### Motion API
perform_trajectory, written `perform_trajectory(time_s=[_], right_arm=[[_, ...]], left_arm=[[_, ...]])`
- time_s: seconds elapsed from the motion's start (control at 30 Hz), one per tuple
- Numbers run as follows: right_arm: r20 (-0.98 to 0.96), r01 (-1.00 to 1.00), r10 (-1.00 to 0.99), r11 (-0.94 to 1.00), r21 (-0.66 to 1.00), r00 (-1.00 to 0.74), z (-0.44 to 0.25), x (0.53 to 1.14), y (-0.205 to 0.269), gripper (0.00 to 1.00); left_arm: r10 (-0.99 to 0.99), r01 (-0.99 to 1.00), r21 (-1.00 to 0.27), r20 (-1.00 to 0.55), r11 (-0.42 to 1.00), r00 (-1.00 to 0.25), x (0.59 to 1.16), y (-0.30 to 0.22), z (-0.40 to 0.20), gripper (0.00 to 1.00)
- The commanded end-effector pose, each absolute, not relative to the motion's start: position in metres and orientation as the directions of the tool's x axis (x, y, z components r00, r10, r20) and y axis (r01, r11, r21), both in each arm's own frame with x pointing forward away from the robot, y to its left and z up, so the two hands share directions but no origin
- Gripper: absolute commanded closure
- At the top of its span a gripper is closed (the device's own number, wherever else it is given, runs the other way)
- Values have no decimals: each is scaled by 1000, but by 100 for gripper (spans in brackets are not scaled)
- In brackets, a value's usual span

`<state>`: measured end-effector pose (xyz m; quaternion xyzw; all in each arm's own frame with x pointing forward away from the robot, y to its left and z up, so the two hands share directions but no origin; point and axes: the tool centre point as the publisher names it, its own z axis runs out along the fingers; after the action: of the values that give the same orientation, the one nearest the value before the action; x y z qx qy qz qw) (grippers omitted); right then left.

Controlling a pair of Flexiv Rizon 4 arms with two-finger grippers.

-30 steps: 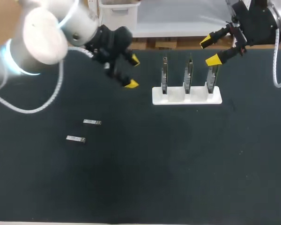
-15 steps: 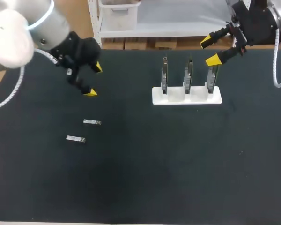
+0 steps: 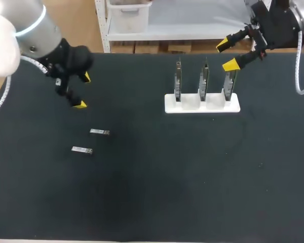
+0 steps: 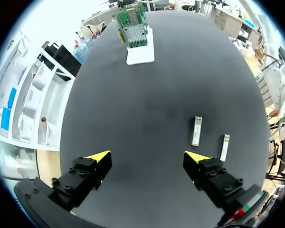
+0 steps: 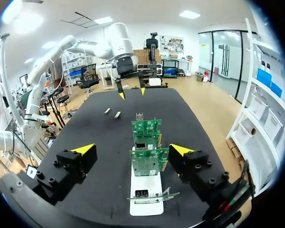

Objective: Pick up the optical module with the left hand, and insert it into the network port with the right hand.

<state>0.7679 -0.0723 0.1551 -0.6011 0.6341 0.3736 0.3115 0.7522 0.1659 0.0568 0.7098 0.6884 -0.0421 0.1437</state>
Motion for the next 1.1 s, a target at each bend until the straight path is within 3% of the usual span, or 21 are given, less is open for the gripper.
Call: perform_trajectory(time_s=[0.03, 1.1], right_arm=[[-845, -995, -529, -2, 99, -83, 155, 768, -72, 0], [-845, -995, -529, -2, 99, -83, 155, 768, -72, 0]], left_arm=[[975, 983, 182, -212, -25, 64, 739, 165, 59, 0], [993, 990, 138, -101, -40, 54, 685, 140, 31, 0]])
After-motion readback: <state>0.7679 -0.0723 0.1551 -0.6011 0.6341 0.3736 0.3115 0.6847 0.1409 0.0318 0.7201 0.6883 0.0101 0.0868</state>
